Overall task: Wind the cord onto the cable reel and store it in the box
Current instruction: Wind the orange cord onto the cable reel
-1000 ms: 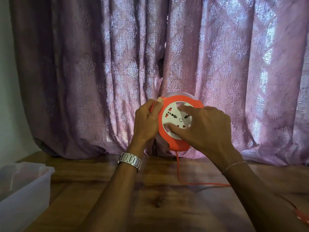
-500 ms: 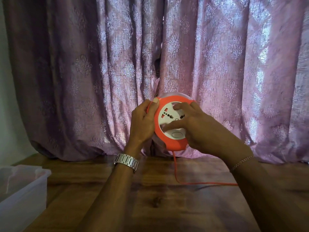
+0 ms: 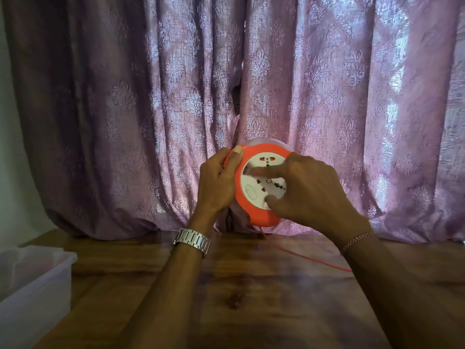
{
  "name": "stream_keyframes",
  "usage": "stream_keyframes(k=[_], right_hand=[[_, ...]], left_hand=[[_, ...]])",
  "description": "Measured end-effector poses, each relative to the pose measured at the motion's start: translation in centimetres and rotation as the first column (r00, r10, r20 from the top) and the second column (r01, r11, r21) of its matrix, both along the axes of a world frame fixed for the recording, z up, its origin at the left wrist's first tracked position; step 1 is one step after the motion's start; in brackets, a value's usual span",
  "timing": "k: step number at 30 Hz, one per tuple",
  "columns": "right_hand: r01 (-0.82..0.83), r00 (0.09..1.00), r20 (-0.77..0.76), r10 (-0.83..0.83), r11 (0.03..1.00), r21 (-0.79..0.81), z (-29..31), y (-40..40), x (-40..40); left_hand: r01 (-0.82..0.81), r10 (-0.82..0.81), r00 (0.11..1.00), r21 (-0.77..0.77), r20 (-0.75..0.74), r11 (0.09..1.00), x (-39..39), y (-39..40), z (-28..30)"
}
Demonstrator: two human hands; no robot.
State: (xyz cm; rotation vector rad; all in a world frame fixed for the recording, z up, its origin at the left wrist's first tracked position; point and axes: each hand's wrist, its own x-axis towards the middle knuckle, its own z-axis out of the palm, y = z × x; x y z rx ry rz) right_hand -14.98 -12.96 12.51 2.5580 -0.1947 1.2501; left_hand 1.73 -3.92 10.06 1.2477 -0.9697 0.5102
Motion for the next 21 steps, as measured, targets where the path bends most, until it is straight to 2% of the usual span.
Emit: stream_keyframes(k=[4,8,12,15,18,21], right_hand=[[-0.047,0.986,0.168,0.017,0.983,0.18,-0.3,0.3,0.6],[-0.052,0.984,0.18,0.013,0.975,0.216,-0.4,0.4,1.0],[0.081,0.975,0.198,-0.096,0.993,0.081,-0.3,0.3,0.7],[0.013,0.97,0.243,-0.007,1.0,-0.023,0.0,0.1,0.6],[-0.161,0.98,0.099,0.171,0.982,-0.101,0.5,-0.3,0.2],[-0.203,0.975,-0.11,0.191,0.974,-0.106,0.5,-0.5,0.1]], left_hand=[[0.006,-0.006,1.0,0.005,-0.018,1.0,-0.1,0.1,0.1],[0.029,-0.029,0.999,-0.006,-0.034,1.0,-0.1,0.1,0.1],[0.03,-0.03,0.999,0.006,-0.029,1.0,-0.1,0.0,-0.1],[0.051,-0.051,0.999,-0.002,-0.02,0.999,-0.1,0.0,-0.1],[0.056,-0.056,0.998,-0.011,-0.009,0.998,-0.1,0.2,-0.1],[0.04,-0.04,0.999,-0.013,-0.016,0.999,0.0,0.4,0.0]])
